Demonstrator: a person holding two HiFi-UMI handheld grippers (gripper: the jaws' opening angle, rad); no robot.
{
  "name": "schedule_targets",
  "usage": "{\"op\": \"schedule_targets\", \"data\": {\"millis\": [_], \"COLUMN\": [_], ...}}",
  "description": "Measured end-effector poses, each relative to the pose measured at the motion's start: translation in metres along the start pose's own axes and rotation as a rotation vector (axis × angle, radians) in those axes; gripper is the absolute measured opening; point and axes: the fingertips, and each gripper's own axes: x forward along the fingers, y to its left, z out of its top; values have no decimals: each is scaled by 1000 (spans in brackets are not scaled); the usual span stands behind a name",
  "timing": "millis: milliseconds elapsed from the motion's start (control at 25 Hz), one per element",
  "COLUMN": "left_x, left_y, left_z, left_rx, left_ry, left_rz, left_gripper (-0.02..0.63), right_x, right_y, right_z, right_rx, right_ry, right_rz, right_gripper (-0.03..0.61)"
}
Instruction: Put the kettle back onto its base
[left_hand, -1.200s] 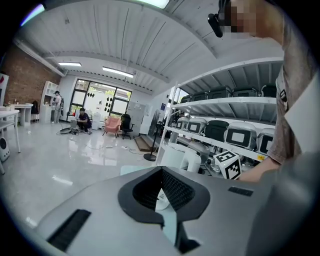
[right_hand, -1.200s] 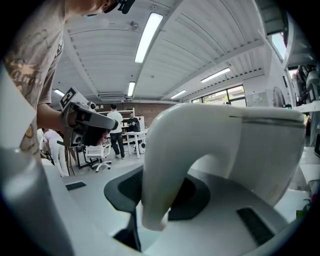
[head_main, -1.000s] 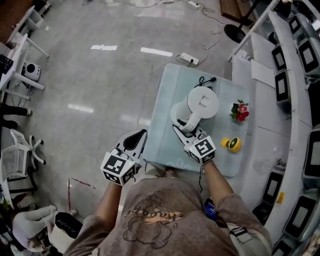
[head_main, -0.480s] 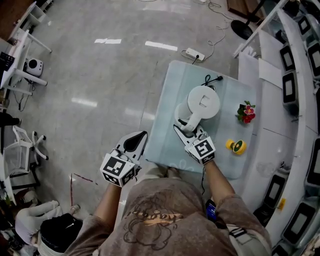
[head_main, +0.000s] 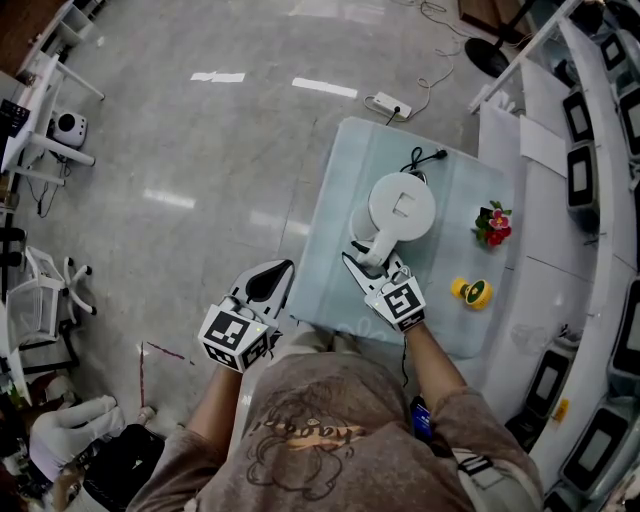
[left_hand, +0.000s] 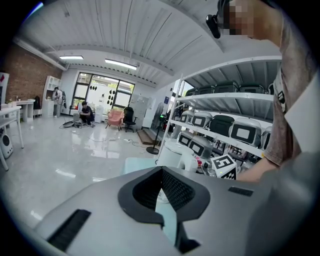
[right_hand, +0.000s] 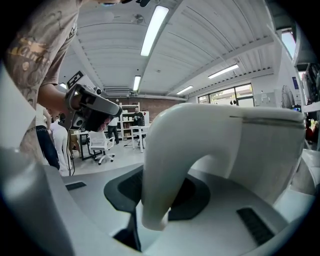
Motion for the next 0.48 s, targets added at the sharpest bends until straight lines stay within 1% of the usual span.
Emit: {"op": "schedule_targets", "data": {"millis": [80,240,360,480], "left_x": [-1,-3,-7,-11], "left_y": [-1,-3,0,-1], "left_z": [0,-2,-5,-5], "left_rx": [-8,-13,-4,-22], "left_ry": [2,4,-4,-2], "left_rz": [3,5,7,9], "left_gripper": [20,20,20,20], "right_x": [0,2,3,5], "right_y": [4,11,12,15], "right_z": [-3,-11,-17,-19], "right_rx": [12,-42,-40,-51], "right_ry": [11,17,31,37], "right_rz": [6,17,11,15], "right_gripper": [113,114,117,117]}}
